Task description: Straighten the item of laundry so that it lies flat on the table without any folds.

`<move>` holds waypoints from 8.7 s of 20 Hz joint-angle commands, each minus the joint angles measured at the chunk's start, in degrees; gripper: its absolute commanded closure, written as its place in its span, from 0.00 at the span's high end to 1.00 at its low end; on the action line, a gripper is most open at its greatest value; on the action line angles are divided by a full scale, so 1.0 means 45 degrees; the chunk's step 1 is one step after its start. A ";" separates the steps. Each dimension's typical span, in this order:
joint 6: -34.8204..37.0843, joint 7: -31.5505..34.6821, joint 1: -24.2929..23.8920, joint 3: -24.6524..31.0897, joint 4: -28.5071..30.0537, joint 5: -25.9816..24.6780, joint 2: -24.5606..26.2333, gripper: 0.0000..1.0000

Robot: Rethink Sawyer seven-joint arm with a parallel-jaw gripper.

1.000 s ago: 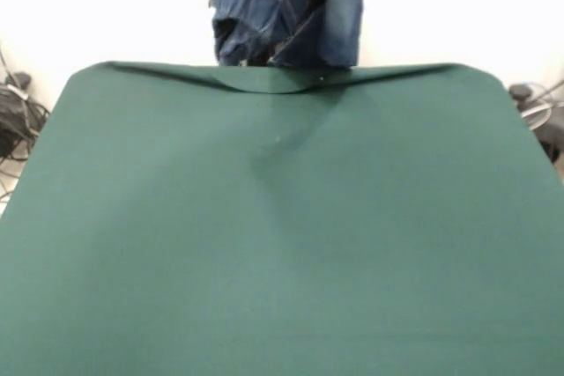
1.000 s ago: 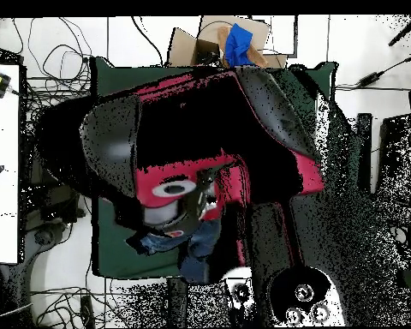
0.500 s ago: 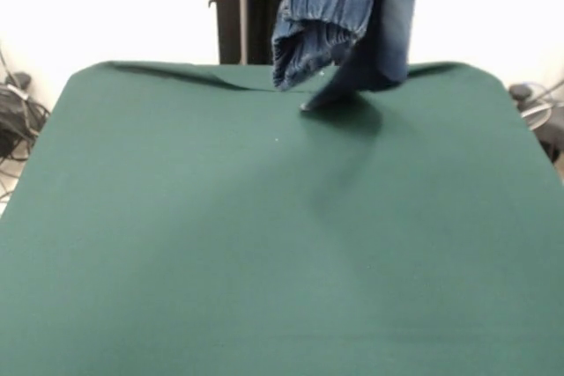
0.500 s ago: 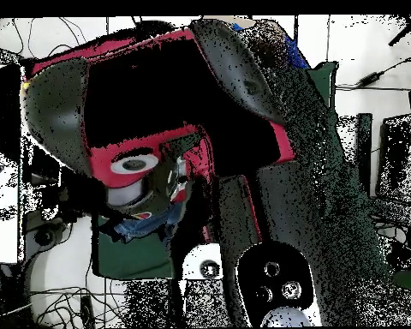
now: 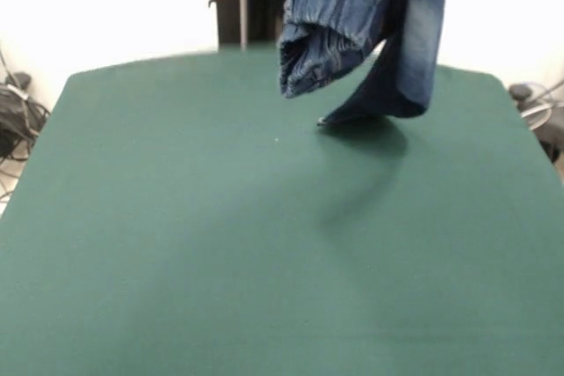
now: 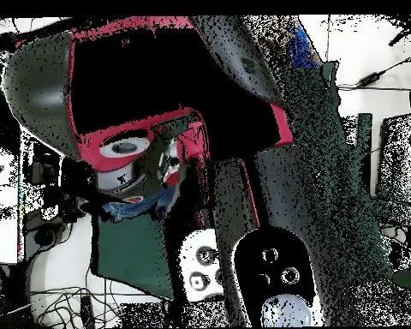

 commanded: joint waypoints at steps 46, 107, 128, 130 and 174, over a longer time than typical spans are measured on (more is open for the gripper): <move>-0.7076 -0.1535 0.0909 -0.0185 -0.0793 -0.1229 0.4987 1.00; -2.4012 -0.0827 -0.5682 0.1230 0.5926 -0.6619 0.9583 1.00; -1.8350 0.1195 -0.1695 -0.1209 0.6998 -0.2462 0.3781 1.00; -1.8358 0.1261 -0.1481 -0.1402 0.6881 -0.2402 0.3790 1.00; -1.8462 -0.3522 -0.2427 0.0009 0.1925 -0.4161 1.0709 1.00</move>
